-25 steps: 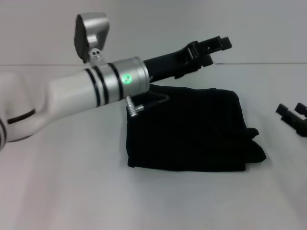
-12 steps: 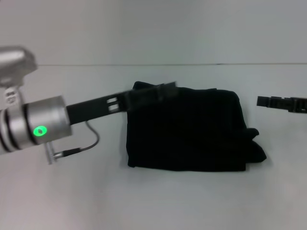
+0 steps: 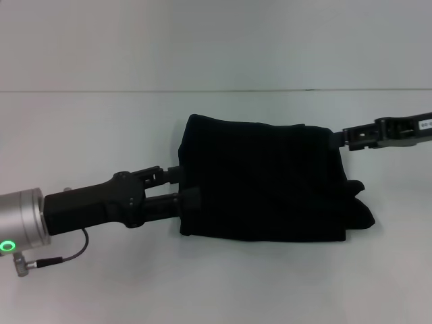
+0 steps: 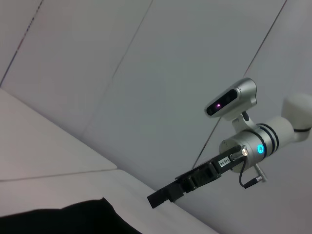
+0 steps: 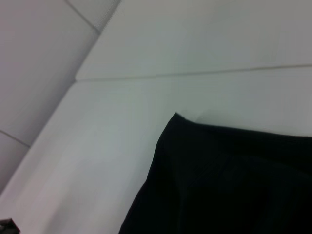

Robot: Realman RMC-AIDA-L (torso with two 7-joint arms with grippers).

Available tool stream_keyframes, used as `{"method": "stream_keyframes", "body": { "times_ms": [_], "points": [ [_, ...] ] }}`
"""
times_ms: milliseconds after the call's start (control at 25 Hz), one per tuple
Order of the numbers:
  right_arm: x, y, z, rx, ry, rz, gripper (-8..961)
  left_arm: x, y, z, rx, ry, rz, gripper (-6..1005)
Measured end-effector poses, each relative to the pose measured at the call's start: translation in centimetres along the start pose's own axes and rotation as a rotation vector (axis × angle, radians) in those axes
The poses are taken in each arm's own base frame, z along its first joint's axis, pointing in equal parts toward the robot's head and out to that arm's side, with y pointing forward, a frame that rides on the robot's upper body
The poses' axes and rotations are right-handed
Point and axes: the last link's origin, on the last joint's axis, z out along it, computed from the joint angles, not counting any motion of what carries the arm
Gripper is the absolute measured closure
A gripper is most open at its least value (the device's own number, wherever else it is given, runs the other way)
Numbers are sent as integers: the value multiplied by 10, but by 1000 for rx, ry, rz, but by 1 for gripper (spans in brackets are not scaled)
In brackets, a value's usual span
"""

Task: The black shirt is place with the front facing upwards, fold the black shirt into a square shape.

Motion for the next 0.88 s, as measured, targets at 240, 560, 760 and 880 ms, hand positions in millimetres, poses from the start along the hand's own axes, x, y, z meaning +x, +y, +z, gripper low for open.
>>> {"method": "stream_keyframes", "body": {
  "times_ms": [240,560,760,880],
  "points": [
    [-14,8,17,82,49,3,238,0,-1,-3,13,9,39,200],
    [-26,3,16,144,3,122,238,-4,-3,-1,31,9,17,200],
    [-19,-8,9,131,-10,192,238,-10,-9,-9,83,-12,18,200],
    [-13,-10,13,112,8,227,238,-10,-11,-16,110,-12,27,200]
  ]
}}
